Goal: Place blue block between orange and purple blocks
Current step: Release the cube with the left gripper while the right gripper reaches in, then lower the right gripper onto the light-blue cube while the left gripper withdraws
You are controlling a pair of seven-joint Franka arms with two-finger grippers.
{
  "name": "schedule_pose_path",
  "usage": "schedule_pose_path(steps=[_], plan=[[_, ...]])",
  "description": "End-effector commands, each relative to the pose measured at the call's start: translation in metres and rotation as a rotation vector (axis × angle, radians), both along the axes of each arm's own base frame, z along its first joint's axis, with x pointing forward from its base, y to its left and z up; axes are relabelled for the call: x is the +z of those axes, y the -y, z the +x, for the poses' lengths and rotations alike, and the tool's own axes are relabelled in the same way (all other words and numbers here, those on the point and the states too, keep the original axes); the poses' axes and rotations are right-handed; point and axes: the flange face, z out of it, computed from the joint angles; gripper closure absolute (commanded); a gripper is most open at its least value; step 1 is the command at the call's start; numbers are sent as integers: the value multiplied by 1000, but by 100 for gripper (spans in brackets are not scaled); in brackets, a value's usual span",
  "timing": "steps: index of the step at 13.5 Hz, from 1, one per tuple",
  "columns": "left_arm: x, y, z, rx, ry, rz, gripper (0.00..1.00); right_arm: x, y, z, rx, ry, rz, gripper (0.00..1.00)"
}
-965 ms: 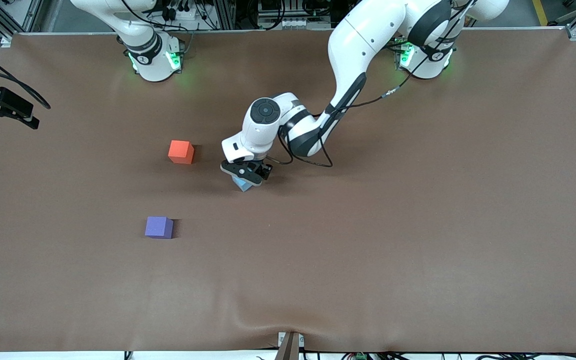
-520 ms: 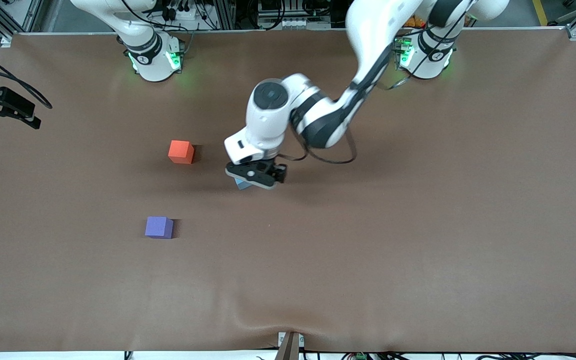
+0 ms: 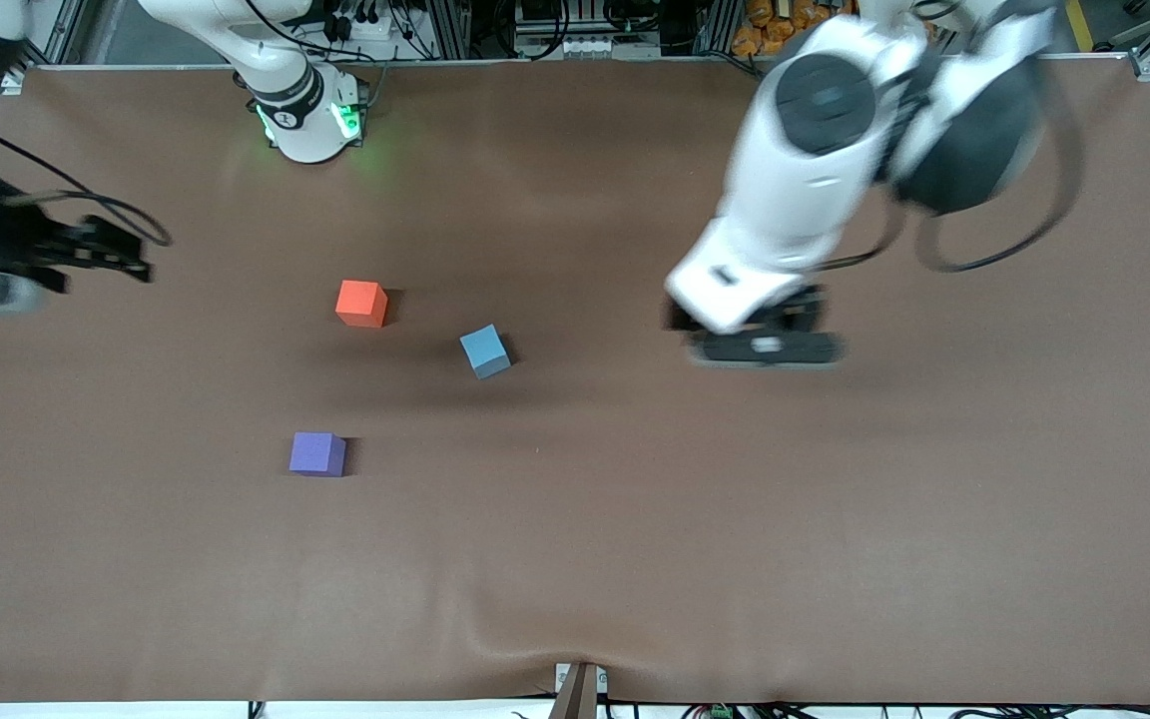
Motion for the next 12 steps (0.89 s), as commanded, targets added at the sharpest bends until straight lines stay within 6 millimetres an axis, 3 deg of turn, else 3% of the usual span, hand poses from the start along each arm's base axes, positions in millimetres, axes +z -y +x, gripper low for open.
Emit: schedule_pose_path(steps=[1,3,5,7,9,11,12], plan=[[35,-60,-13,40,-11,89,0,-41,-94,4,30,-85,13,0],[53,-94,-24,82,-32,94,0,-86,-152,11,-7,-129,50,0],[69,-143,-36,127,-31,89,0,-139,-207,8,49,-146,34,0],[78,-199,-45,166,-58,0,0,-190,-249,-4,70,-140,20,0],[82,-246,-54,190,-59,-73,0,-235,-276,-17,97,-110,21,0],[78,-267,-70,182,-35,-77,0,-273,-294,-28,118,-78,24,0],[77,-268,-73,185,-36,-78,0,-291,-302,-31,124,-65,24,0]])
